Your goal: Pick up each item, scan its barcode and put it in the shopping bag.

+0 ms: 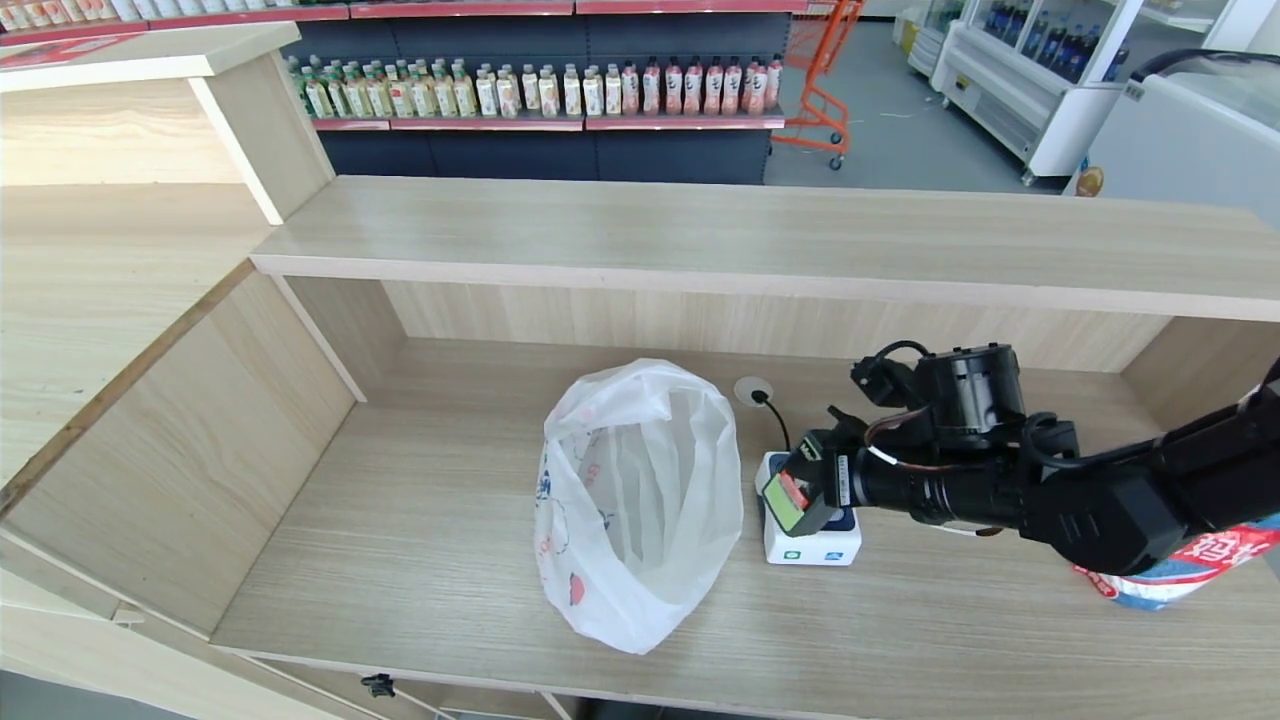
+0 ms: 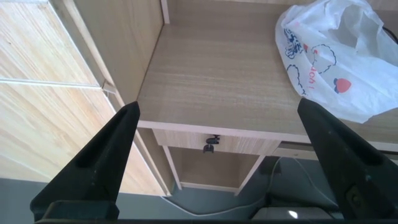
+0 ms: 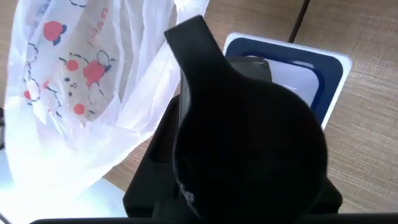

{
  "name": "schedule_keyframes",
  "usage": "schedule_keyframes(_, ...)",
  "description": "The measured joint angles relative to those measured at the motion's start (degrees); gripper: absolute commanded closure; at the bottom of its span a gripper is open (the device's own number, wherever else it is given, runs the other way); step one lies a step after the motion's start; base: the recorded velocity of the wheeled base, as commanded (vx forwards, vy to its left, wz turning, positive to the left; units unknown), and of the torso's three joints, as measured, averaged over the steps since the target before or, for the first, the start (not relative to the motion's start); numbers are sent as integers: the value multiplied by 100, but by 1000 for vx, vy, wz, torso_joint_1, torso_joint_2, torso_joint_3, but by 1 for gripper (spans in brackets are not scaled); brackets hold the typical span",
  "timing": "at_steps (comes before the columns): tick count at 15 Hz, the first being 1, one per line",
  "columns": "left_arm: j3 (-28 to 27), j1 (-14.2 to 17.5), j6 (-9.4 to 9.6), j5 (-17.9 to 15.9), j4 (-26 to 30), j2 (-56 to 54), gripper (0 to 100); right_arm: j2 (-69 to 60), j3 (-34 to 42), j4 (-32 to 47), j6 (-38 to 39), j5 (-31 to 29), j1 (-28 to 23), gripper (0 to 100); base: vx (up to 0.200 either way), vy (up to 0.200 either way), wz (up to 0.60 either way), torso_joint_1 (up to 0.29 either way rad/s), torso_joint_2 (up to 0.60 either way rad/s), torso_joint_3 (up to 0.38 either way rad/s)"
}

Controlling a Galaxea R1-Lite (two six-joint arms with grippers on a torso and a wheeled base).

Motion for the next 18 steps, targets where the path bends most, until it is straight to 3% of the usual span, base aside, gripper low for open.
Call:
schedule_keyframes(3,0,0,2,2,0,0,0,-936,110,375,758,16,-59,100,0,0,0,0,0,0)
schedule_keyframes(9,0,0,0,2,0,0,0,-3045,881,1278,-300,16,-794,100,0,0,0,0,0,0)
schedule_keyframes(14,0,0,2,2,0,0,0,-3718,1367,1303,-319,11,-844,100,0,0,0,0,0,0)
schedule_keyframes(18,0,0,-10,2,0,0,0,-3911,1645,1297,-311,2,-863,100,-200,0,0,2,4,2)
